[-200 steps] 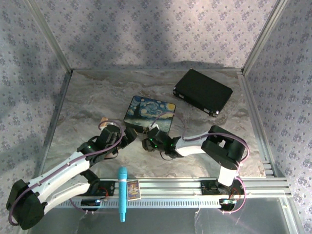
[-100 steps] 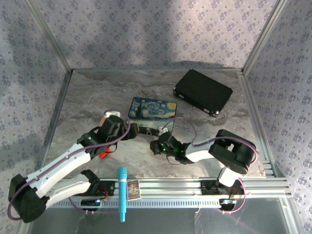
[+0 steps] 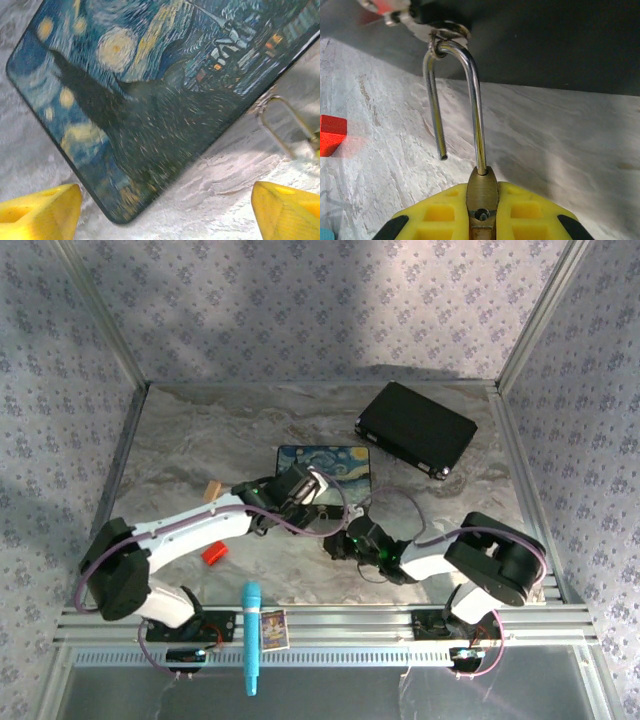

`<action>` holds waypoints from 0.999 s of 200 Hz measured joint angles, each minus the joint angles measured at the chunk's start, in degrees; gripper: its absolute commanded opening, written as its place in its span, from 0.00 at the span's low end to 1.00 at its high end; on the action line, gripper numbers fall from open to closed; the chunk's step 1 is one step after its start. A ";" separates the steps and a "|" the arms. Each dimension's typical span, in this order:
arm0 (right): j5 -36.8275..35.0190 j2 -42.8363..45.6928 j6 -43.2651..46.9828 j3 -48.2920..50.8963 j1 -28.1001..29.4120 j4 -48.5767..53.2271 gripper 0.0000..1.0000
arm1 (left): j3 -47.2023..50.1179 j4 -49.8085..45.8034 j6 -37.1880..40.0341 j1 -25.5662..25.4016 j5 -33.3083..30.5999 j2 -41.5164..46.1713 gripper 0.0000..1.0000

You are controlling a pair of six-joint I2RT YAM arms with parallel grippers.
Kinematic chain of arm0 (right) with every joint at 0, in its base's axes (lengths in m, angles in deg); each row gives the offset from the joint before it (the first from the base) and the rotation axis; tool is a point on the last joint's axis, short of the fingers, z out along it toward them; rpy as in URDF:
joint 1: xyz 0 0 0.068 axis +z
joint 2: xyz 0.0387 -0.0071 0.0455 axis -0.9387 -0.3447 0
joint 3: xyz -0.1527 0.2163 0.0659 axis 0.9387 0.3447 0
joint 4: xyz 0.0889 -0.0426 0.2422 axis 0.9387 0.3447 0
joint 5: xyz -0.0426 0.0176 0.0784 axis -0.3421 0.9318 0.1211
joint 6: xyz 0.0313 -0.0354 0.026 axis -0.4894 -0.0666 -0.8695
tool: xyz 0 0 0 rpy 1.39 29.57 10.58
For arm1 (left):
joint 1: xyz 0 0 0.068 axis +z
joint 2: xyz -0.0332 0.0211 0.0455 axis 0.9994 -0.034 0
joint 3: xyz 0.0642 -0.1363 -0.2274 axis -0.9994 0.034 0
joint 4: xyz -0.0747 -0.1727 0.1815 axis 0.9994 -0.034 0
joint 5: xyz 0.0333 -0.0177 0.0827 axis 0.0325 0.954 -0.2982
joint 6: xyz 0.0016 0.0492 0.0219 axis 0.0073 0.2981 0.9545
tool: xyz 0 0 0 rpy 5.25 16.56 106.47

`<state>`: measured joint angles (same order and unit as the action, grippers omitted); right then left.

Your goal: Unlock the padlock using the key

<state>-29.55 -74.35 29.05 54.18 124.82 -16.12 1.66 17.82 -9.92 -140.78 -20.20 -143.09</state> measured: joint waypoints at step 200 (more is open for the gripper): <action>0.35 5.70 -13.70 4.44 -4.85 0.13 0.04 | -3.21 4.66 8.31 -7.85 -1.99 -10.16 0.38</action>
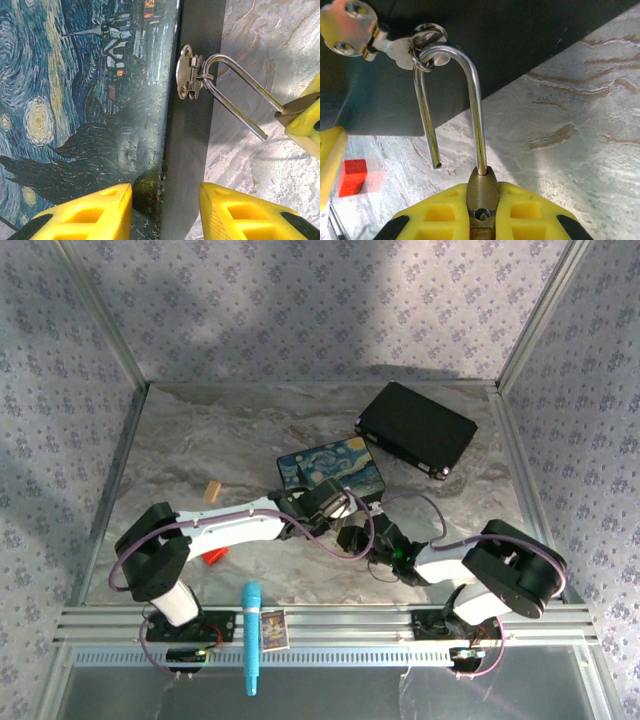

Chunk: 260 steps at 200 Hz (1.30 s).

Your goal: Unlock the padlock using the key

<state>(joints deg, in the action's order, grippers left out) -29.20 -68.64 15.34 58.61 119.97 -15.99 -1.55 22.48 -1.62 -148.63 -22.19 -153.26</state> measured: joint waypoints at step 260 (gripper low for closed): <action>1.27 -2.60 -3.50 -6.01 -11.37 -1.92 0.03 | 3.52 11.45 -0.76 -1.46 -2.40 -1.14 0.33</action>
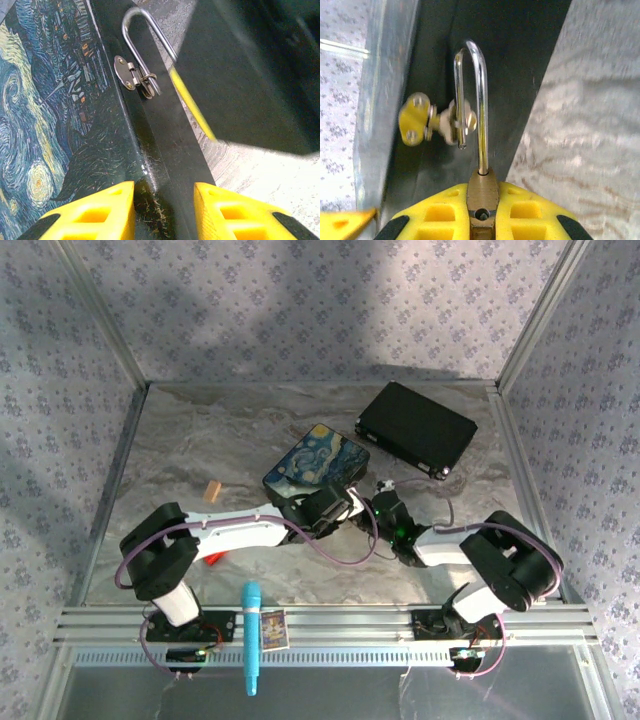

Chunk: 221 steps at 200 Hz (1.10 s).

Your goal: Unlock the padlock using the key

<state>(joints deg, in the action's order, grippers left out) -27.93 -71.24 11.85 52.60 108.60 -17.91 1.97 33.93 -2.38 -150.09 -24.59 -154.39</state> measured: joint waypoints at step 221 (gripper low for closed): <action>22.29 -6.27 6.12 -1.31 -11.98 5.68 0.04 | 4.57 -0.37 -4.02 -0.22 -6.19 2.99 0.66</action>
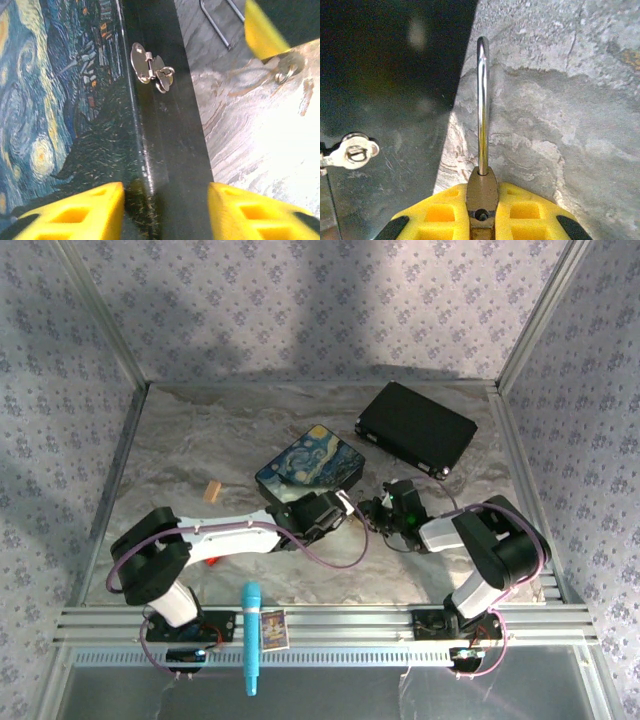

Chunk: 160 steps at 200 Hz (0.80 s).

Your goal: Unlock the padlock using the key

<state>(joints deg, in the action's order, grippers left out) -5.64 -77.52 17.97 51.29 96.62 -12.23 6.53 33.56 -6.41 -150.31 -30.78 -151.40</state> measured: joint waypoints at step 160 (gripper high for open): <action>-0.72 -2.75 26.88 -21.53 -0.26 44.35 0.31 | -1.99 -19.23 -26.43 4.26 -17.64 -2.19 0.89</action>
<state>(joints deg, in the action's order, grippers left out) -6.36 -80.27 44.85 29.76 96.36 32.12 4.54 14.32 -32.83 -146.05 -48.41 -153.58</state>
